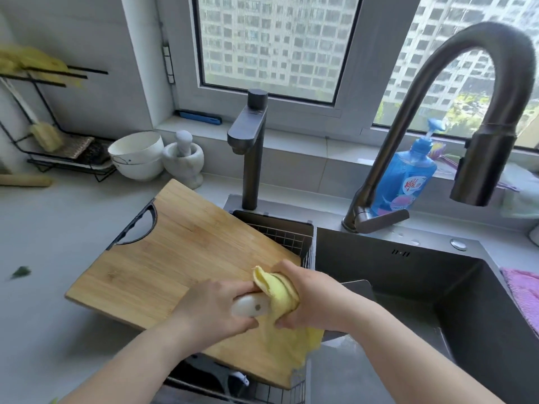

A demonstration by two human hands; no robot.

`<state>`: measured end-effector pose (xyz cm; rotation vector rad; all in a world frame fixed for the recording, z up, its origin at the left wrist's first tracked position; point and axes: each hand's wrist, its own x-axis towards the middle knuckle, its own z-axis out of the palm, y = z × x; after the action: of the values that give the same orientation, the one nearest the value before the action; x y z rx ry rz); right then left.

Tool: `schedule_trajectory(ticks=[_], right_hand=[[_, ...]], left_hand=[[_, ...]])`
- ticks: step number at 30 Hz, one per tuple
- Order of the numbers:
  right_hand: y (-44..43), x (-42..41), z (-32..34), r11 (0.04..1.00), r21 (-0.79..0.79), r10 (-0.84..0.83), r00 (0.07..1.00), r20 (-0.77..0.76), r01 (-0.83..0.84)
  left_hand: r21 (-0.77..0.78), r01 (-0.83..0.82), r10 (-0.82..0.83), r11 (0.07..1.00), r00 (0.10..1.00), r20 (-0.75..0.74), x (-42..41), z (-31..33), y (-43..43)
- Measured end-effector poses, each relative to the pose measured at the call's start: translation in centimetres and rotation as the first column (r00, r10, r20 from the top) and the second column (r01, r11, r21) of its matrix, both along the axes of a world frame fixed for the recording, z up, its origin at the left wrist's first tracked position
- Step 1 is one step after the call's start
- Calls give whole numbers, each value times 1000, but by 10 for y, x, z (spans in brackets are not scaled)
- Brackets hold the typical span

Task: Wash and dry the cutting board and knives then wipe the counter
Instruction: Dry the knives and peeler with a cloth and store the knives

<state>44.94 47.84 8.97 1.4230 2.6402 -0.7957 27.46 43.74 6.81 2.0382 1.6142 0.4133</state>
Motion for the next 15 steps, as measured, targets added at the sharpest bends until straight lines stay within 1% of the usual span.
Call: schedule_trajectory(ticks=[2,4,7,10,12,13,14,15], right_hand=[[0,-8,18,998,62,13,999,-49,-10],[-2,-20,38,991,134,37,995,-97,-24],[-11,-44,71,974,227,69,980,-187,-25],[-26,-77,105,943,330,147,949,-278,-49],[-38,-106,125,920,385,212,919,-333,-73],[-44,-123,134,913,400,240,901,-363,-82],[-50,-141,141,911,404,257,879,-401,-82],[-56,-161,146,917,391,261,852,-454,-72]], left_hand=[[61,-34,34,998,999,0,-10,23,-2],[86,-84,80,993,996,45,-22,50,-6],[141,-152,125,978,975,182,-46,94,-20],[232,-285,195,930,917,349,-79,134,-45],[247,-406,250,880,837,488,-106,154,-66],[259,-474,261,842,777,572,-121,160,-76],[271,-546,251,793,698,671,-137,164,-87],[270,-614,215,742,599,771,-152,166,-97]])
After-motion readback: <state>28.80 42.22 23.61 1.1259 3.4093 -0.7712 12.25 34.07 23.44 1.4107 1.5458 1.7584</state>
